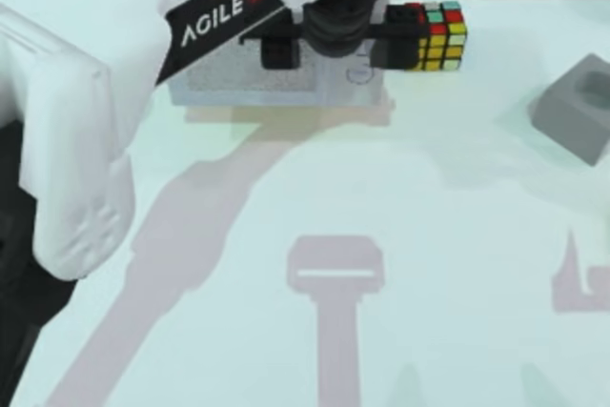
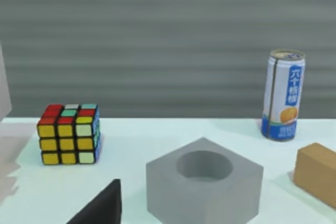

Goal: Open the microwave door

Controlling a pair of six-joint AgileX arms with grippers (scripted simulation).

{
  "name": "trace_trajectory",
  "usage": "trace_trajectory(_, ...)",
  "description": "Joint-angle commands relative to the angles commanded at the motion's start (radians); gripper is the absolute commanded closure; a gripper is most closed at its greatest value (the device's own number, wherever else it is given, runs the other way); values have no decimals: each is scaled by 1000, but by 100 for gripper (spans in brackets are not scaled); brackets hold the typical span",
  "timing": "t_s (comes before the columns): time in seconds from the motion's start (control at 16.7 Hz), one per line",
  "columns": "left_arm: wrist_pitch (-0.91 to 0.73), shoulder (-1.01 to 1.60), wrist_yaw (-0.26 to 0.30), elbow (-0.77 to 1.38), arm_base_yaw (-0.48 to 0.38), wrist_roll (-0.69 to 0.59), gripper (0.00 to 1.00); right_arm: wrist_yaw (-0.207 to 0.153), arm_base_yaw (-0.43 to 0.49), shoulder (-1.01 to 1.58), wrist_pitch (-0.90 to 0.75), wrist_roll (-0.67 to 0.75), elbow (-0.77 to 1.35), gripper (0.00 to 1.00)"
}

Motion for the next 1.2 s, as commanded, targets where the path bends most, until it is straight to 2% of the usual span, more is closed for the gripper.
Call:
trace_trajectory(0.36, 0, 0, 0, 0, 0, 0, 98, 0, 0, 0, 0, 0, 0, 0)
trace_trajectory(0.84, 0, 0, 0, 0, 0, 0, 100, 0, 0, 0, 0, 0, 0, 0)
trace_trajectory(0.9, 6, 9, 21, -24, -33, -9, 100, 0, 0, 0, 0, 0, 0, 0)
trace_trajectory(1.2, 46, -68, -3, -133, -32, -20, 100, 0, 0, 0, 0, 0, 0, 0)
